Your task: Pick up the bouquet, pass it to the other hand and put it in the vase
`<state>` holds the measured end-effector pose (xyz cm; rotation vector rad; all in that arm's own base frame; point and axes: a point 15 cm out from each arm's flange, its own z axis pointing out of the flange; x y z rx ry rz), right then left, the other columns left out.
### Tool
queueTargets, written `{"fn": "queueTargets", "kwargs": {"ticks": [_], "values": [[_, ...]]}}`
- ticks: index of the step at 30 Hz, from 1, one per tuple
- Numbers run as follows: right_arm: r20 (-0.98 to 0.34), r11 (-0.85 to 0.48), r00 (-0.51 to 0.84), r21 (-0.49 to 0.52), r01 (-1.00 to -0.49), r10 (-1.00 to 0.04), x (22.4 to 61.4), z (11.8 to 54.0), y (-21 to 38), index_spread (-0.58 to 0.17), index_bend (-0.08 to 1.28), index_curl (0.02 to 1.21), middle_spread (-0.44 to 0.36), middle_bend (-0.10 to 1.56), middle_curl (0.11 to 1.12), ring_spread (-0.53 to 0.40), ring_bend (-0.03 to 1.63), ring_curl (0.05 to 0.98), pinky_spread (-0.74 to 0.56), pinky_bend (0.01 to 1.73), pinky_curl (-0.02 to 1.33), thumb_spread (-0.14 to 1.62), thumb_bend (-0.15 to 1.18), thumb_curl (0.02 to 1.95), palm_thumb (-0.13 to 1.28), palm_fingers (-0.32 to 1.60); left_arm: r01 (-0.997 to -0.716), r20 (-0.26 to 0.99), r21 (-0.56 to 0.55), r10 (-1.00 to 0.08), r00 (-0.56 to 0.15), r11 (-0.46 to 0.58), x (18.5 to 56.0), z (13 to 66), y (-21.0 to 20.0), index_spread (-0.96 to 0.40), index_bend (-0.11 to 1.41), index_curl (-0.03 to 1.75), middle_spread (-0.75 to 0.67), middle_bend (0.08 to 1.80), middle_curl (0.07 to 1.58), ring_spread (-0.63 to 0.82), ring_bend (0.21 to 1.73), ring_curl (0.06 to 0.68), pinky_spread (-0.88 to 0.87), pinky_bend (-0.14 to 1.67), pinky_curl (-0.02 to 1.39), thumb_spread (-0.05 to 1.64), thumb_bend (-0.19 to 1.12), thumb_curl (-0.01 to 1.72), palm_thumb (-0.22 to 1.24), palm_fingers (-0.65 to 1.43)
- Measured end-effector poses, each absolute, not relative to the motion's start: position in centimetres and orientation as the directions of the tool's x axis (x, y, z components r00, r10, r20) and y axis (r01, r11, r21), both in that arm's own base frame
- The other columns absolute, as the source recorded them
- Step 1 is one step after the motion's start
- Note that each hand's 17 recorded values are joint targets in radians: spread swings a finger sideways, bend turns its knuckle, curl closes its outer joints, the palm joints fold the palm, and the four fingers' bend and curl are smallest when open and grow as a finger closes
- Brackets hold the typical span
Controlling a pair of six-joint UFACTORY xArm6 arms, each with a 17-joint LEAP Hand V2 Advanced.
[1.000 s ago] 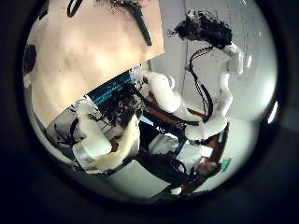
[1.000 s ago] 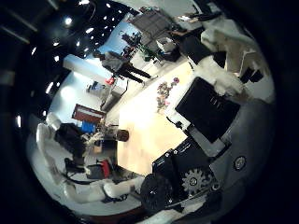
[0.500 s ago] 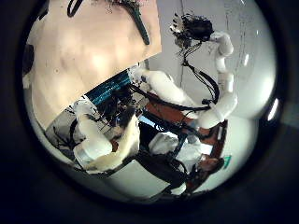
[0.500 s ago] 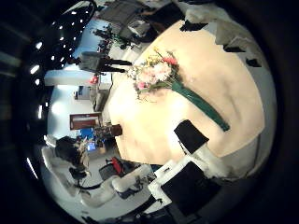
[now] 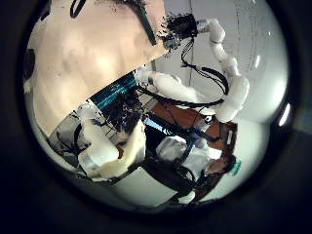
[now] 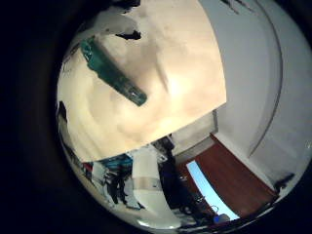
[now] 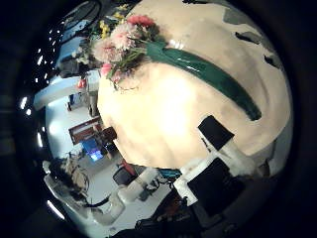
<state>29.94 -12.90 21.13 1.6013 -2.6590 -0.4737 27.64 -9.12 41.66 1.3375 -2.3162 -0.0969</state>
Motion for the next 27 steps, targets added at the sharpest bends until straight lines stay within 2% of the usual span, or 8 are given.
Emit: {"fn": "queueTargets", "kwargs": {"ticks": [5, 8, 13, 20, 27], "values": [[-0.141, 0.445, -0.482, 0.230, -0.865, -0.865, 31.1, 19.7, -12.8, -0.128, 0.15, 0.38, 0.030, 0.58, 0.40, -0.115, 1.11, 0.361, -0.05, 1.18, 0.33, 1.00, -0.02, 0.58, 0.89, 0.25, -0.801, 0.353, 0.292, -0.837, -0.418, 0.523, 27.6, 41.5, -9.3, 0.12, 0.18, 0.34, 0.48, 0.19, 0.30, 0.60, 0.50, 0.215, 0.64, 0.44, 0.17, 1.09, -0.02, 0.32, 0.40, 0.03], [-0.134, 0.449, -0.492, 0.257, -0.856, -0.860, 30.1, 17.6, -12.0, -0.115, 0.16, 0.36, 0.004, 0.59, 0.42, -0.166, 1.15, 0.375, -0.15, 1.23, 0.33, 1.00, -0.02, 0.57, 0.88, 0.30, -0.803, 0.352, 0.297, -0.841, -0.411, 0.517, 27.7, 41.4, -9.3, 0.12, 0.18, 0.34, 0.48, 0.19, 0.30, 0.60, 0.50, 0.215, 0.64, 0.44, 0.17, 1.09, -0.02, 0.32, 0.40, 0.03], [-0.116, 0.452, -0.497, 0.280, -0.847, -0.860, 28.6, 14.9, -11.1, -0.123, 0.18, 0.37, -0.013, 0.61, 0.44, -0.202, 1.16, 0.387, -0.24, 1.24, 0.32, 1.00, -0.02, 0.57, 0.88, 0.33, -0.805, 0.346, 0.302, -0.845, -0.408, 0.512, 27.7, 41.3, -9.1, 0.12, 0.18, 0.34, 0.48, 0.19, 0.30, 0.60, 0.50, 0.215, 0.64, 0.44, 0.17, 1.09, -0.02, 0.31, 0.40, 0.03], [-0.112, 0.466, -0.499, 0.231, -0.854, -0.859, 29.6, 14.8, -11.9, -0.140, 0.19, 0.38, -0.036, 0.61, 0.46, -0.226, 1.16, 0.392, -0.29, 1.25, 0.30, 1.01, -0.02, 0.57, 0.87, 0.37, -0.808, 0.342, 0.305, -0.850, -0.402, 0.504, 27.8, 41.3, -9.2, 0.12, 0.18, 0.34, 0.48, 0.19, 0.30, 0.60, 0.50, 0.215, 0.64, 0.44, 0.17, 1.09, -0.02, 0.31, 0.40, 0.03], [-0.114, 0.483, -0.517, 0.232, -0.844, -0.849, 29.3, 14.7, -12.8, -0.159, 0.19, 0.40, -0.056, 0.61, 0.48, -0.240, 1.14, 0.394, -0.32, 1.25, 0.28, 1.02, -0.02, 0.56, 0.86, 0.40, -0.806, 0.342, 0.308, -0.849, -0.402, 0.505, 27.9, 41.3, -9.3, 0.12, 0.18, 0.35, 0.48, 0.19, 0.30, 0.60, 0.50, 0.216, 0.64, 0.45, 0.17, 1.09, -0.02, 0.31, 0.40, 0.03]]}}
